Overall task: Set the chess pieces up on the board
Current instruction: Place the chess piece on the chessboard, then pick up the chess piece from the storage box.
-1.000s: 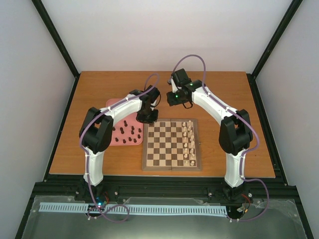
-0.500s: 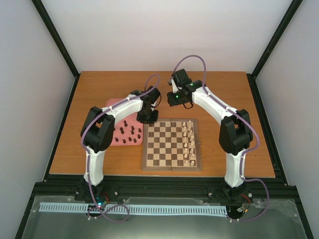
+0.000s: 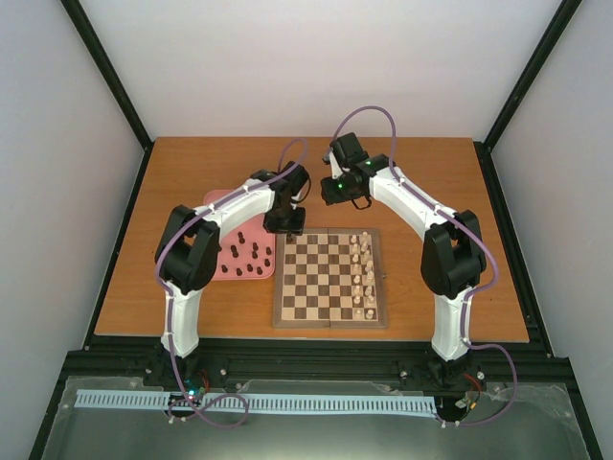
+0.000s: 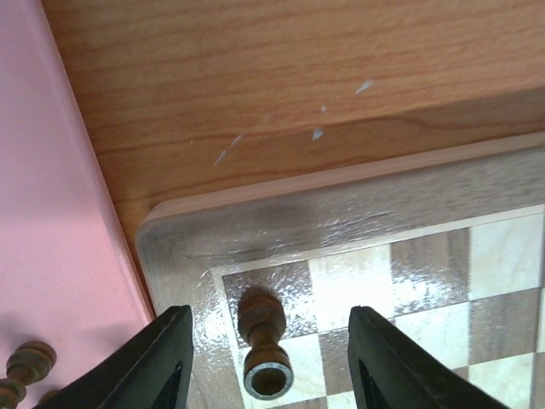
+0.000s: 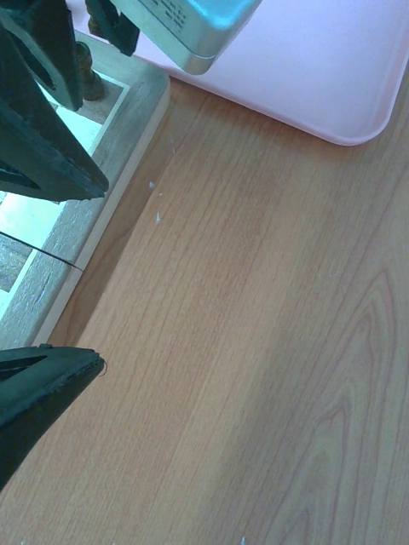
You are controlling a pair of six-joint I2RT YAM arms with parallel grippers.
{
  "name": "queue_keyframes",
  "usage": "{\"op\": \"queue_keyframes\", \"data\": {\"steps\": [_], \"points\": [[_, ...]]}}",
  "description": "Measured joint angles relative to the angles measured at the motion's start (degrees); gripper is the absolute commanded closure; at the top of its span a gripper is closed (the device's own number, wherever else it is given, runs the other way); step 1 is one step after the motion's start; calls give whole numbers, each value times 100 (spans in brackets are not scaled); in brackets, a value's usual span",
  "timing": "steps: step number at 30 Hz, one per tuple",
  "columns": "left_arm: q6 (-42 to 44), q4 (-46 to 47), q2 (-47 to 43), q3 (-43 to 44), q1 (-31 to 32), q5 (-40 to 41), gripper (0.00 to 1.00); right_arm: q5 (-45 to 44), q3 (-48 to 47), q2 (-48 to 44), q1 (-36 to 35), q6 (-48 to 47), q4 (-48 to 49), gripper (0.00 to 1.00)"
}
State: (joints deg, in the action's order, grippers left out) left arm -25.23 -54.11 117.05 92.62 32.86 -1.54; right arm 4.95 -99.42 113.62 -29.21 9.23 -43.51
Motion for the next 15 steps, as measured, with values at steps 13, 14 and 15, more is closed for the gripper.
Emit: {"op": "queue_keyframes", "data": {"steps": [13,14,15], "points": [[44,-474,-1141,417,-192,426,0,15,-518,0,0,-66,-273,46],[39,-501,-1370,365,-273,479,0,26,-603,0,0,-66,-291,46],[31,-544,-1694,271,-424,546,0,55,-697,0,0,-68,-315,46]]}}
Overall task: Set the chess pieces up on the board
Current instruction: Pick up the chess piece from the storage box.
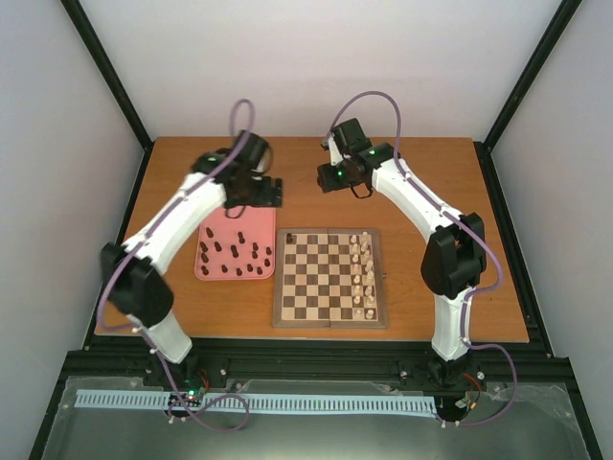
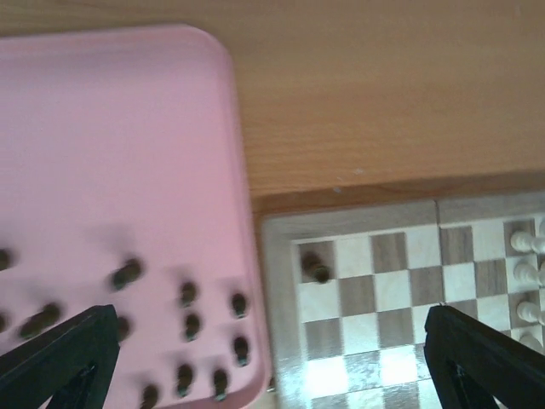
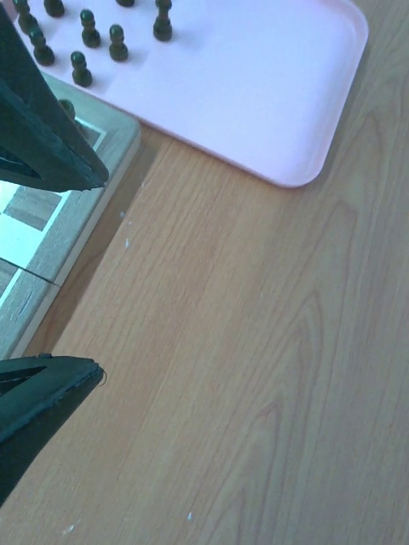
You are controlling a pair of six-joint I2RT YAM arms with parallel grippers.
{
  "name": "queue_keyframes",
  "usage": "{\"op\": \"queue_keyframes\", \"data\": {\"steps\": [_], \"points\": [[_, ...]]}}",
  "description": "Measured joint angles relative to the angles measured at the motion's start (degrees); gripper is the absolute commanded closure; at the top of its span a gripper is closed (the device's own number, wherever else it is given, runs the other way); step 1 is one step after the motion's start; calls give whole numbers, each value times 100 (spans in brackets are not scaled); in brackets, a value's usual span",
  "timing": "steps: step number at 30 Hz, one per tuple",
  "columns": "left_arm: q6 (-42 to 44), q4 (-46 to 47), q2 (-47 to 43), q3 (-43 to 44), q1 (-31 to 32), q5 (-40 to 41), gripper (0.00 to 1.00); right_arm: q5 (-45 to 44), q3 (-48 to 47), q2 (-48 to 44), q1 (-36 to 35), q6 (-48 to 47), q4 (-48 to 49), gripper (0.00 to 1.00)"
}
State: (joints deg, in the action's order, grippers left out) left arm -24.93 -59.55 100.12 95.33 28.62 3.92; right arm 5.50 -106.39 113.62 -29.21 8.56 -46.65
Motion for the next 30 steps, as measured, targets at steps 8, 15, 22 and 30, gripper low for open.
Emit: {"op": "queue_keyframes", "data": {"steps": [8,15,22,30], "points": [[-105,-365,-2184,-610,-1561,586,0,273,-636,144,-439,-48,-330,48],[-190,-494,-3134,-1134,-1705,809,0,494,-1628,946,-1744,-57,-553,51],[-212,-509,-3320,-1491,-1727,741,0,577,-1694,1635,-2260,164,-813,56],[-199,-544,-3560,-1515,-1727,695,0,531,-1775,2177,-2398,555,-944,58]]}}
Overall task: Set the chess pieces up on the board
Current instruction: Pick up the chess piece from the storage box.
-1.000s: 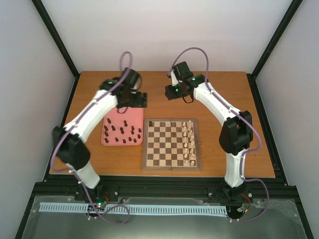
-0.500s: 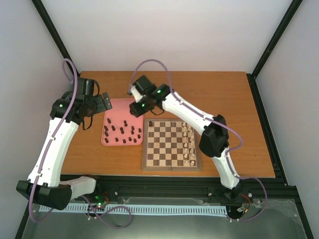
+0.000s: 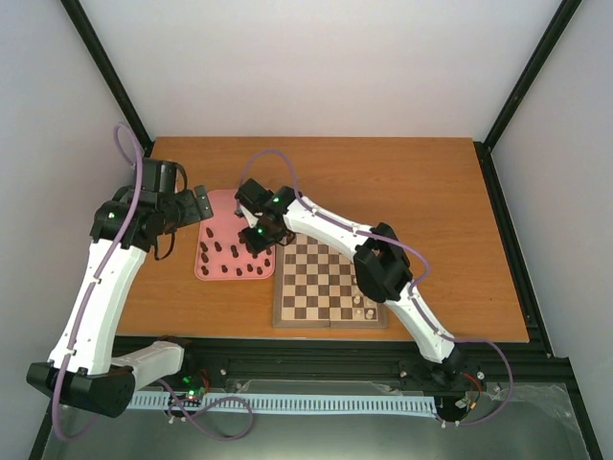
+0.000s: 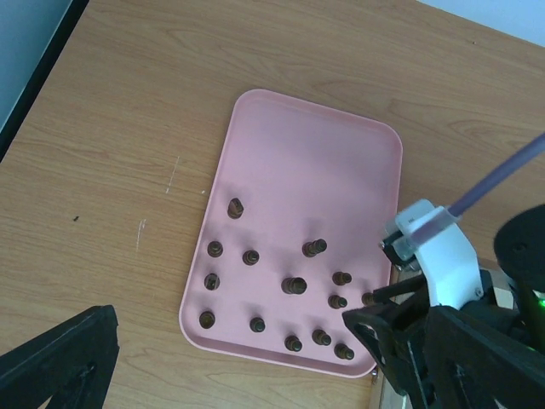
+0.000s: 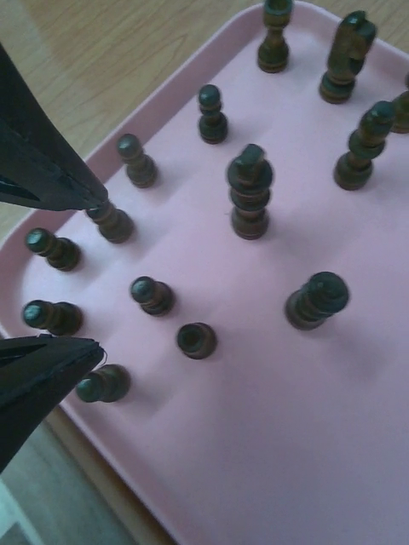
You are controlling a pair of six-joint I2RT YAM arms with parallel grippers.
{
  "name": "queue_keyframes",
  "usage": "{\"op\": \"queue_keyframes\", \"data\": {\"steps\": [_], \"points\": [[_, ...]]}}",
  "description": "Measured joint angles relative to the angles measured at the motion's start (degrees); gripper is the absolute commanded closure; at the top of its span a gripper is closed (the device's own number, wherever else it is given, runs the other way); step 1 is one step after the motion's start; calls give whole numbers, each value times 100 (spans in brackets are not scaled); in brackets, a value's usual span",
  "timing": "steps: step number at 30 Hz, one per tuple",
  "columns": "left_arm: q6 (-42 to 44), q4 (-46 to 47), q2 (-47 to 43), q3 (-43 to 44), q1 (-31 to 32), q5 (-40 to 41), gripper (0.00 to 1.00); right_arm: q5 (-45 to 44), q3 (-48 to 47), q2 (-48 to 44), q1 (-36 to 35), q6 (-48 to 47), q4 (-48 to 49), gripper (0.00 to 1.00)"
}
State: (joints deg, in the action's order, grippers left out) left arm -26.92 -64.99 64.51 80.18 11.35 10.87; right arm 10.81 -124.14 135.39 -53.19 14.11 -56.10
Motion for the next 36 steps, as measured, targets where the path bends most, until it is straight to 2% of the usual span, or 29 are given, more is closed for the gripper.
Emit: {"op": "queue_keyframes", "data": {"steps": [8,17,29,36], "points": [[20,-63,-177,-20,0,-76,0,-223,-525,446,0,186,35,65],[20,-61,-232,-94,0,-173,0,-584,-590,752,11,343,63,65],[20,-57,-199,-149,0,-240,0,-516,-852,907,109,400,195,65],[20,-55,-133,-184,0,-245,0,-387,-901,1139,114,404,184,74]]}}
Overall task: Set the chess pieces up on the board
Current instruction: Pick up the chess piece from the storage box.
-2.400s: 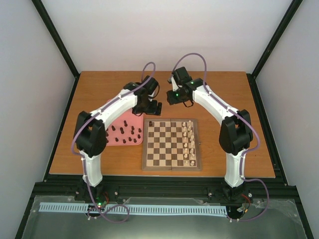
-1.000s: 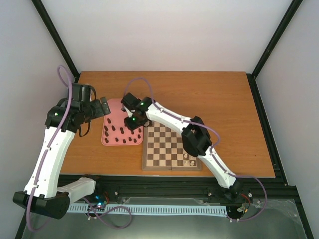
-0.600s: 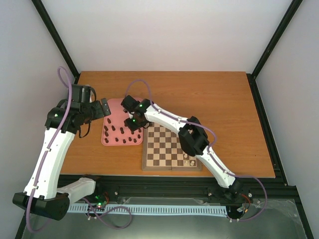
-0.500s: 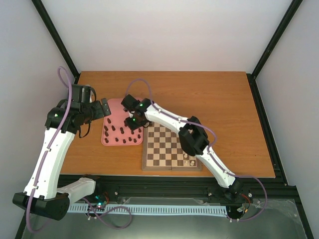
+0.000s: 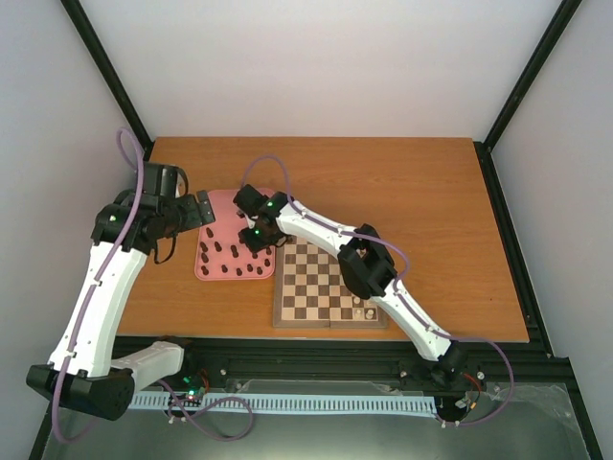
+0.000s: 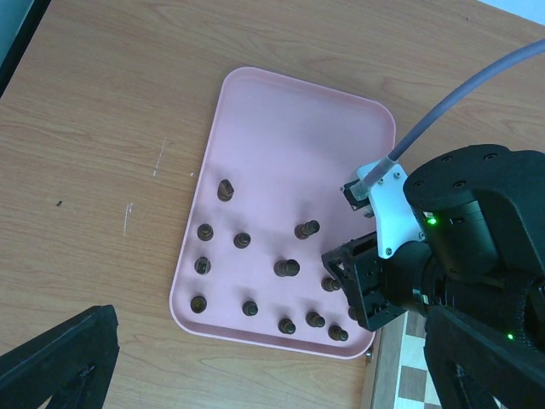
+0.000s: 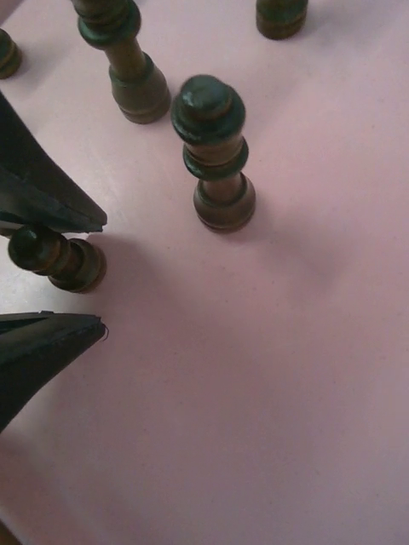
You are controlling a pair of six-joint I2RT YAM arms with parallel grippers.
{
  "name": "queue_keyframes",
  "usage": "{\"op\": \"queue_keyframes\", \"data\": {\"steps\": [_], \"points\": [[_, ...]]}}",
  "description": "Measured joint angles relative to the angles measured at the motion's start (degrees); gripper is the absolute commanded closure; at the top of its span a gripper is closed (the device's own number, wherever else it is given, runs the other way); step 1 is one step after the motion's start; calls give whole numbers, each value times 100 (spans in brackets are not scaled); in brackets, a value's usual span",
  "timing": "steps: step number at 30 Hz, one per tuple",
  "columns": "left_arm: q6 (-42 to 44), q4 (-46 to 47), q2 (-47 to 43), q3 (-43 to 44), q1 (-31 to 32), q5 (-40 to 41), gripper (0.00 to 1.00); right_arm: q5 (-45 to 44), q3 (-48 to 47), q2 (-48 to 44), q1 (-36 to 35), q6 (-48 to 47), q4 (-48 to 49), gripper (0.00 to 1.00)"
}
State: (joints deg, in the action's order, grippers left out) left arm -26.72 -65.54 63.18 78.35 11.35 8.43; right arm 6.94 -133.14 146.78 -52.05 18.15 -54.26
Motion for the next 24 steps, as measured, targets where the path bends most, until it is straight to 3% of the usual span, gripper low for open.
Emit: {"op": "queue_keyframes", "data": {"steps": [15,24], "points": [[0,44,149,0,0,-33,0,4,-109,37,70,0,4,93],[0,48,149,0,0,-76,0,-72,-109,-136,146,-31,7,93]]}}
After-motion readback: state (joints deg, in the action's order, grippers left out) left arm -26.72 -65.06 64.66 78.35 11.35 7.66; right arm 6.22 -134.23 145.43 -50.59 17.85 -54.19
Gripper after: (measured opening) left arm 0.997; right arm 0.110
